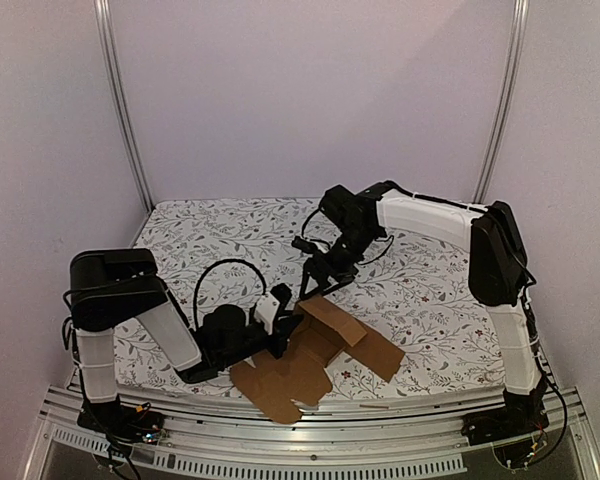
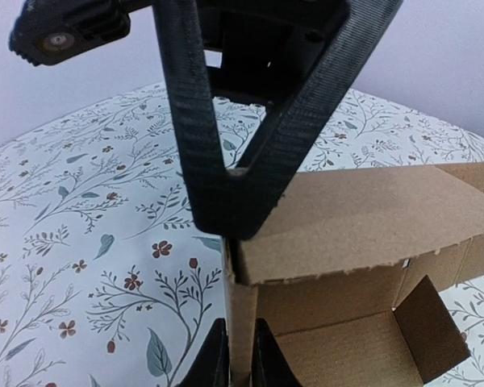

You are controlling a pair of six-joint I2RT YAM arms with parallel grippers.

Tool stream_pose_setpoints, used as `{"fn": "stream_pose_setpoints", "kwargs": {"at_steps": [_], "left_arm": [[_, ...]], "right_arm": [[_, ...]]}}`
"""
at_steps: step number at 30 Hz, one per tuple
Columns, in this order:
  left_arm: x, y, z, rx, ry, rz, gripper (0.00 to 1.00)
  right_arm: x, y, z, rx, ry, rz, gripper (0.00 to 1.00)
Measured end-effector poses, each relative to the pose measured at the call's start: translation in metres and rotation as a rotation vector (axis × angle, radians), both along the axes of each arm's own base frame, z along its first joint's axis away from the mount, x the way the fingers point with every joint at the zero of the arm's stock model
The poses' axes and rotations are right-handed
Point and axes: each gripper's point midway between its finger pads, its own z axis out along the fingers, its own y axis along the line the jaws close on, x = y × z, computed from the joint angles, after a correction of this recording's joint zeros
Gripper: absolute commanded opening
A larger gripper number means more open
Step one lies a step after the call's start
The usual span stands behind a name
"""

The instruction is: Fold the paper box

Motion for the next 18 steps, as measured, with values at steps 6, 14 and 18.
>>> {"fn": "stream_pose_setpoints", "kwargs": {"at_steps": [6,14,18], "left_arm": [[-0.01,0.012,-0.012,-0.007,0.052,-0.005,0.12],[-0.037,0.038,-0.05,0.069,0.143,-0.014,0.18],[-0.043,0.047,-0.049,0.08,0.14,0.003,0.23]], "right_arm": [[-0.006,0.006,-0.001,-0.006,-0.012,0.014,0.73],[-0.045,0.039,-0.005,-0.083,-0.173,0.126,0.74],[-0.048,0.043,-0.004,-0.102,-0.221,0.14,0.74]]}}
